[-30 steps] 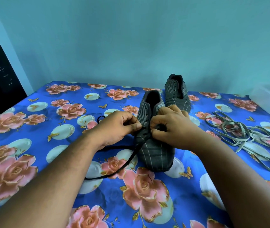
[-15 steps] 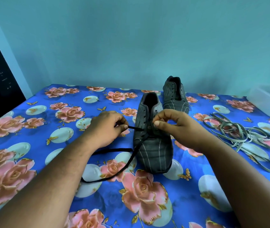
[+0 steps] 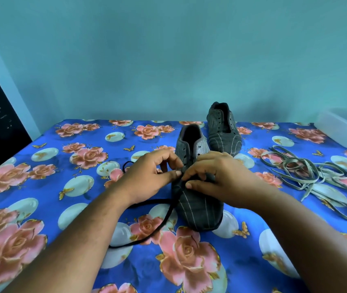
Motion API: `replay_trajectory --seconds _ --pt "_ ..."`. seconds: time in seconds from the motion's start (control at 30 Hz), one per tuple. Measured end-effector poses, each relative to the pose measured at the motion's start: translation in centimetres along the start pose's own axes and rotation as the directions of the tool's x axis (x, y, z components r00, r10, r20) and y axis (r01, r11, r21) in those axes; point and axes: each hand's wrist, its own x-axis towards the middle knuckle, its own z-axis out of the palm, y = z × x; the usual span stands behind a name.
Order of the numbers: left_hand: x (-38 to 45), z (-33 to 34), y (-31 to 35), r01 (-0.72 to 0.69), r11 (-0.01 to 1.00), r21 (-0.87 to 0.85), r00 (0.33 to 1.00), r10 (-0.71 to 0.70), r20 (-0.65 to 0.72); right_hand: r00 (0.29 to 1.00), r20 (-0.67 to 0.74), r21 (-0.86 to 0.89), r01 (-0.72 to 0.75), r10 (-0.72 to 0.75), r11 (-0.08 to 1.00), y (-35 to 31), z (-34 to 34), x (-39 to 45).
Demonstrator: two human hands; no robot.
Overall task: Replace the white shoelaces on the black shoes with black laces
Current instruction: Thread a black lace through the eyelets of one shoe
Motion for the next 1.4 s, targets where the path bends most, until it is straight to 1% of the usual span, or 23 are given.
replay_trajectory --seconds 0.03,0.07,0.1,0.17,0.2,0.27,0.33,0.37,0.4,0.47,0.53,0.6,0.67,0.8,0.87,0.9,1.0,1.1,1.2,1.27,1.33,1.37,1.4 --pt "0.0 0.1 -0.1 0.005 1.0 -0.023 1.0 -0.005 0.012 1.0 -0.023 0.024 0.006 -0.006 1.0 0.0 0.1 0.0" --pt "0.1 0.2 -0.2 0.012 0.999 -0.039 1.0 -0.012 0.022 0.999 -0.048 0.087 -0.004 0.009 0.996 -0.1 0.0 0.0" --pt "0.1 0.3 -0.4 0.022 0.999 -0.05 0.999 -0.021 0.032 0.997 -0.056 0.19 -0.04 0.051 0.981 -0.2 -0.1 -0.1" --pt "0.2 0.6 -0.6 0.033 0.996 -0.079 0.998 -0.029 0.056 0.987 0.014 0.423 -0.15 0.159 0.894 -0.4 -0.4 -0.3" --pt "0.3 0.7 -0.7 0.028 0.994 -0.106 0.997 -0.021 0.073 0.98 0.058 0.495 -0.195 0.192 0.847 -0.4 -0.4 -0.3" --pt "0.4 1.1 -0.9 0.018 0.987 -0.16 0.995 -0.002 0.102 0.97 0.109 0.563 -0.241 0.218 0.79 0.0 -0.3 -0.3" --pt "0.4 1.4 -0.7 0.018 0.984 -0.176 0.995 0.001 0.103 0.966 0.135 0.615 -0.257 0.221 0.745 0.0 -0.2 -0.3" --pt "0.4 1.5 -0.7 0.014 0.986 -0.166 0.995 0.002 0.098 0.965 0.141 0.628 -0.259 0.22 0.734 0.0 -0.2 -0.4" --pt "0.4 1.6 -0.8 0.004 0.989 -0.15 0.996 0.011 0.094 0.967 0.142 0.615 -0.253 0.212 0.747 -0.1 -0.2 -0.4" --pt "0.3 1.5 -0.8 -0.007 0.992 -0.13 0.995 0.02 0.101 0.982 0.097 0.501 -0.191 0.165 0.844 -0.5 -0.4 -0.5" --pt "0.3 1.4 -0.7 0.021 0.986 -0.168 0.994 -0.002 0.112 0.995 0.028 0.361 -0.098 0.095 0.927 -0.8 -0.4 -0.5" --pt "0.2 1.4 -0.6 0.043 0.978 -0.202 0.994 -0.021 0.108 0.996 -0.036 0.315 -0.07 0.086 0.946 -0.8 -0.4 -0.3" --pt "0.3 1.5 -0.5 0.032 0.983 -0.181 0.997 -0.018 0.078 0.989 -0.057 0.328 -0.11 0.136 0.938 -0.9 -0.4 -0.2" --pt "0.3 1.4 -0.1 0.01 0.986 -0.167 1.0 -0.005 0.028 0.972 0.034 0.531 -0.215 0.233 0.819 -0.5 -0.8 -0.4" --pt "0.3 1.4 -0.2 -0.006 0.991 -0.136 1.0 0.009 0.023 0.966 0.09 0.627 -0.245 0.244 0.74 -0.2 -1.4 -0.5" --pt "0.3 1.4 -0.1 -0.015 0.994 -0.111 1.0 0.017 0.022 0.966 0.096 0.679 -0.241 0.242 0.694 -0.2 -1.7 -0.5" --pt "0.3 1.4 0.1 -0.035 0.998 -0.057 0.999 0.036 0.022 0.966 0.05 0.8 -0.192 0.255 0.569 -0.2 -2.4 -0.6" --pt "0.2 1.5 -0.1 -0.045 0.998 -0.049 0.997 0.048 0.061 0.958 0.073 0.897 -0.185 0.277 0.402 -0.5 -2.9 -0.5" --pt "0.2 1.6 -0.5 -0.037 0.998 -0.049 0.994 0.042 0.099 0.927 0.068 0.948 -0.175 0.368 0.265 -0.6 -3.6 -0.4" --pt "0.2 1.6 -0.5 -0.02 0.998 -0.067 0.995 0.026 0.1 0.89 0.005 0.964 -0.126 0.457 0.234 -0.1 -4.5 -0.4" --pt "0.1 1.6 -0.3 -0.019 0.996 -0.088 0.994 0.028 0.102 0.809 -0.085 0.958 -0.095 0.581 0.272 1.1 -5.4 -0.6" --pt "0.1 1.6 -0.2 -0.026 0.996 -0.09 0.994 0.035 0.103 0.747 -0.138 0.942 -0.104 0.651 0.319 1.9 -5.8 -0.7" --pt "0.1 1.6 -0.2 -0.032 0.995 -0.09 0.994 0.041 0.101 0.676 -0.212 0.903 -0.14 0.706 0.406 2.9 -6.1 -1.0"
